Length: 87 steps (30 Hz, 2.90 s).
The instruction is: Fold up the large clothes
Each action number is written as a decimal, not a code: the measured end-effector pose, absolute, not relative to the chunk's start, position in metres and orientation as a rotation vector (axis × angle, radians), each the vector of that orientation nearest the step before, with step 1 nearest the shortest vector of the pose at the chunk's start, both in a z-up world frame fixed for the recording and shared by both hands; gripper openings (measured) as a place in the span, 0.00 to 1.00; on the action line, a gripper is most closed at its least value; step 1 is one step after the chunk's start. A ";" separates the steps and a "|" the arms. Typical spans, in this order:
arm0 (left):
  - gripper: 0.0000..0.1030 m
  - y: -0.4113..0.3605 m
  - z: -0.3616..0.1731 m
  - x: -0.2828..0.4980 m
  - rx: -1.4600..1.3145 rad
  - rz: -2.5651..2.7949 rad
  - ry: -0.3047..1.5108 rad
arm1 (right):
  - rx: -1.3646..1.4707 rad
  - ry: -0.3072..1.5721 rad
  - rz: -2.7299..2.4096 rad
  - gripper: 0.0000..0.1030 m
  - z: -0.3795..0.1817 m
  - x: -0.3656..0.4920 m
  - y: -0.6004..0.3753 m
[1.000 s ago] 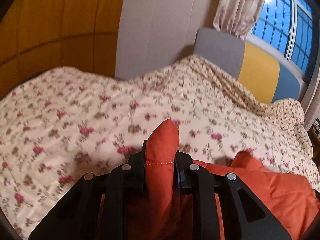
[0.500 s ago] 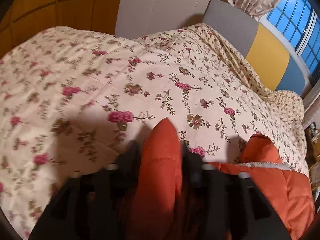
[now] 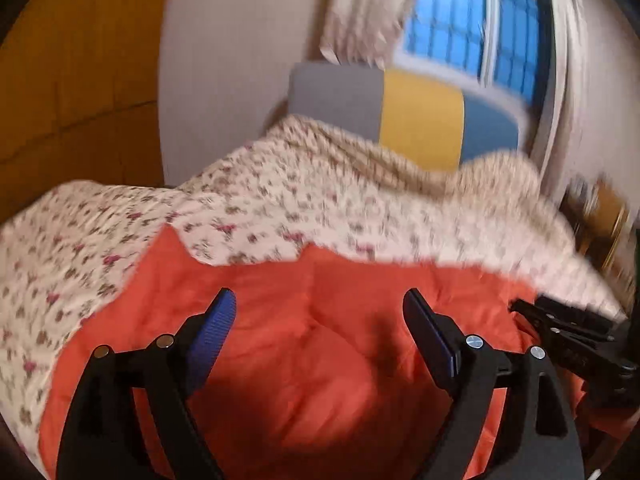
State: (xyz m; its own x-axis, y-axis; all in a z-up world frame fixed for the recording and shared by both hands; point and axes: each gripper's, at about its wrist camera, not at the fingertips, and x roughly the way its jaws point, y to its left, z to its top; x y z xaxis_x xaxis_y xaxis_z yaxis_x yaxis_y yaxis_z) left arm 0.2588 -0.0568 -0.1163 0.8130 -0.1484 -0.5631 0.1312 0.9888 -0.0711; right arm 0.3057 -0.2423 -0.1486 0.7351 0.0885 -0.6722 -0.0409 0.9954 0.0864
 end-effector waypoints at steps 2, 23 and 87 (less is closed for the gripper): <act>0.82 -0.063 -0.134 0.279 -0.017 -0.139 0.682 | 0.093 0.754 0.066 0.51 -0.159 0.314 -0.244; 0.95 -0.059 -0.159 0.305 -0.041 -0.149 0.785 | 0.077 0.797 0.024 0.58 -0.182 0.335 -0.245; 0.81 0.105 -0.175 0.109 -0.476 -0.018 0.753 | 0.189 0.707 0.175 0.26 -0.143 0.137 -0.203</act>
